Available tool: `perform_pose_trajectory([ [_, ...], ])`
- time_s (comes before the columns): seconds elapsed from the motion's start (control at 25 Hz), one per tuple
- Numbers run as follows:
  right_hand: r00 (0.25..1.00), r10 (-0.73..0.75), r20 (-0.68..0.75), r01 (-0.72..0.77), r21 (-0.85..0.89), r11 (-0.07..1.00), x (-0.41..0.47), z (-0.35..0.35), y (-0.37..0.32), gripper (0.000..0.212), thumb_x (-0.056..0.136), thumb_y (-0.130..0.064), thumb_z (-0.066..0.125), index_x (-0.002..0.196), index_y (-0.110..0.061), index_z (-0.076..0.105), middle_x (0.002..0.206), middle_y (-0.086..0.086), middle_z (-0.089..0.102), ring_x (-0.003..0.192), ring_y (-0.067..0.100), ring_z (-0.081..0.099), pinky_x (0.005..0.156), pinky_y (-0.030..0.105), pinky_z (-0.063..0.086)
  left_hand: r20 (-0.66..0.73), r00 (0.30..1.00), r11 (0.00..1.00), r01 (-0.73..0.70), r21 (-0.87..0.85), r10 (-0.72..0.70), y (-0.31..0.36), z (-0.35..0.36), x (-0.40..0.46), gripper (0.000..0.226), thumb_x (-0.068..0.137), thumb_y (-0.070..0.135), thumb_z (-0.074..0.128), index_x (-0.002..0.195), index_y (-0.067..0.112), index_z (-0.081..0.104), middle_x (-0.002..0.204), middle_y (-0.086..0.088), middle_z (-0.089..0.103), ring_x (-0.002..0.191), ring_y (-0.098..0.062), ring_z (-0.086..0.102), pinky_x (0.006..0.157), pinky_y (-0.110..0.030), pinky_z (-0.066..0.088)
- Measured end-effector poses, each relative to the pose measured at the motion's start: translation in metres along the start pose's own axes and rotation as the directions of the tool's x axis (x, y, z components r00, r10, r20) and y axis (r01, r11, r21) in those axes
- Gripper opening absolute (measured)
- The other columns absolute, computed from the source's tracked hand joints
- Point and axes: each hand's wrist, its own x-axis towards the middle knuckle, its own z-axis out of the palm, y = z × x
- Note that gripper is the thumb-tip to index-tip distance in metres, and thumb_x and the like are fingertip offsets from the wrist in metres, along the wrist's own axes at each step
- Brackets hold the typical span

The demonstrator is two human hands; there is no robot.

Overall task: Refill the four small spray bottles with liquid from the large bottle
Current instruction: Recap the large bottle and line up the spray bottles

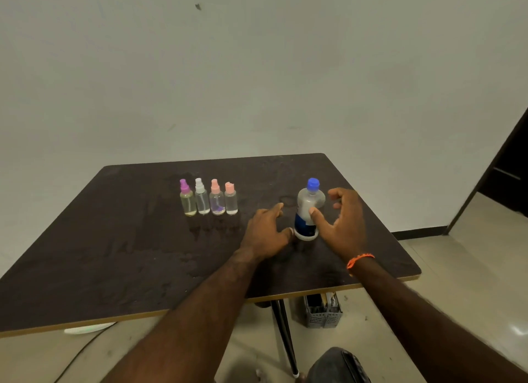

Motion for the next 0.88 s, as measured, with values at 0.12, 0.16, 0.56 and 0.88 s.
perform_pose_trajectory([
  [0.12, 0.984, -0.175, 0.042, 0.175, 0.000, 0.984, -0.013, 0.014, -0.030, 0.037, 0.083, -0.027, 0.078, 0.109, -0.021, 0.053, 0.103, -0.010, 0.051, 0.085, 0.004, 0.052, 0.072, 0.017, 0.045, -0.101, 0.995, 0.999, -0.016, 0.047, 0.021, -0.020, -0.029, -0.015, 0.076, 0.094, 0.045, 0.073, 0.159, 0.019, 0.041, 0.145, 0.000, 0.063, 0.139, -0.019, 0.046, 0.118, -0.041, 0.040],
  [0.16, 0.975, -0.202, 0.090, 0.201, 0.015, 0.979, -0.018, 0.024, -0.039, 0.035, 0.084, -0.025, 0.077, 0.111, -0.022, 0.054, 0.103, -0.012, 0.051, 0.085, 0.002, 0.053, 0.072, 0.015, 0.045, -0.120, 0.993, 0.998, -0.004, 0.059, 0.011, -0.027, -0.040, -0.022, 0.075, 0.094, 0.047, 0.072, 0.158, 0.019, 0.044, 0.144, 0.000, 0.064, 0.138, -0.019, 0.047, 0.118, -0.043, 0.041],
  [0.56, 0.885, 0.007, 0.466, 0.015, -0.044, 0.999, 0.000, 0.145, -0.066, 0.063, 0.081, -0.031, 0.079, 0.135, -0.026, 0.047, 0.133, -0.005, 0.055, 0.111, 0.009, 0.056, 0.095, 0.033, 0.053, -0.354, 0.905, 0.962, 0.270, 0.047, -0.237, -0.144, -0.134, -0.055, 0.042, 0.082, 0.056, 0.082, 0.107, 0.025, 0.072, 0.111, 0.004, 0.073, 0.108, -0.018, 0.066, 0.097, -0.043, 0.056],
  [0.88, 0.764, 0.212, 0.609, -0.274, 0.009, 0.962, 0.054, 0.210, -0.035, 0.112, 0.068, -0.020, 0.092, 0.156, -0.020, 0.022, 0.153, 0.003, 0.044, 0.130, 0.023, 0.052, 0.104, 0.035, 0.046, -0.167, 0.914, 0.922, 0.339, -0.189, -0.370, -0.183, -0.151, 0.015, 0.113, 0.060, 0.050, 0.099, 0.154, 0.018, 0.044, 0.150, 0.001, 0.059, 0.136, -0.021, 0.056, 0.118, -0.047, 0.043],
])
